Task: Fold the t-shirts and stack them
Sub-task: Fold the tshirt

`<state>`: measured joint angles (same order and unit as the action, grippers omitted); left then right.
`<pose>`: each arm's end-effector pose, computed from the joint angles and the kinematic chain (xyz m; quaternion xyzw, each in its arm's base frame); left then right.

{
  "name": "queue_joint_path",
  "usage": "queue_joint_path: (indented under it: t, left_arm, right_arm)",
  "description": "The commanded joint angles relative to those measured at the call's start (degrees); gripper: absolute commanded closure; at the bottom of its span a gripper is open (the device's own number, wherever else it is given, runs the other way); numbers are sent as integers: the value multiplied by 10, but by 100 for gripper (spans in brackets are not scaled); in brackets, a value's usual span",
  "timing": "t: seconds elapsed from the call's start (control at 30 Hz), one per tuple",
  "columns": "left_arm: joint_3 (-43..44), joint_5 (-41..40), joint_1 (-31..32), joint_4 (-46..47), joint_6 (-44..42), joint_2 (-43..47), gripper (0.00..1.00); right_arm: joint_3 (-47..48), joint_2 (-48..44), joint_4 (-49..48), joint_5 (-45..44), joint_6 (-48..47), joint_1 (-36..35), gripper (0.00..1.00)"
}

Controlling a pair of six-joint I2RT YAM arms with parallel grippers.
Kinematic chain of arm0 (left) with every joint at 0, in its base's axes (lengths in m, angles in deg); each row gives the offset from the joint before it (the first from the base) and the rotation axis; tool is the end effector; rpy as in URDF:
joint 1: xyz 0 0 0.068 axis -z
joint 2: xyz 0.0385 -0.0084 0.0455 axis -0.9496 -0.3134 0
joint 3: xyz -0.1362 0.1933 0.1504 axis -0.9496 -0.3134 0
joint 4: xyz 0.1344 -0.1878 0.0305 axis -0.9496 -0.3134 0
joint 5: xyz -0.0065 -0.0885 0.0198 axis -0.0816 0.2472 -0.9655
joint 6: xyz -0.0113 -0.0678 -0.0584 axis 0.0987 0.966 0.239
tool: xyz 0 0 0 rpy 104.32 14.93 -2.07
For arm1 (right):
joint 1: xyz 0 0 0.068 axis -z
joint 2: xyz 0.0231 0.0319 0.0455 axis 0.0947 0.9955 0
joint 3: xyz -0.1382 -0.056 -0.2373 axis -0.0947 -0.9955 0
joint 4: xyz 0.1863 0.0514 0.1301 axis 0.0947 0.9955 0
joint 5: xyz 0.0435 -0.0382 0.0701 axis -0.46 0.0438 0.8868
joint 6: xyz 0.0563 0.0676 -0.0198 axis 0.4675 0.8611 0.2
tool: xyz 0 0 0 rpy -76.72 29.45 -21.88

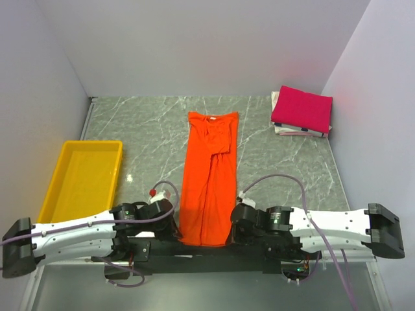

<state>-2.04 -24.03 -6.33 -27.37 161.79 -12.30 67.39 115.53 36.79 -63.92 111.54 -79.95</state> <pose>0.0578 -0.1240 0.1542 -0.1323 0.9491 -0.2719 0.0878 0.0431 0.1577 0.1572 0.0182 0.9596 0.2728 0.0659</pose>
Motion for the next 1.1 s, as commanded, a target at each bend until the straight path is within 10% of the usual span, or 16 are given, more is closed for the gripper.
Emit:
queue_joint_path:
  t: [0.0, 0.27, 1.07]
  left_arm:
    - [14, -27, 56, 3, 66, -14, 99]
    - [87, -122, 54, -38, 45, -22, 99]
    - [291, -65, -251, 133, -133, -333, 99]
  right_arm:
    - [22, 20, 21, -18, 15, -37, 100]
    - [83, 65, 51, -77, -35, -25, 100]
    - [235, 276, -82, -76, -264, 317, 100]
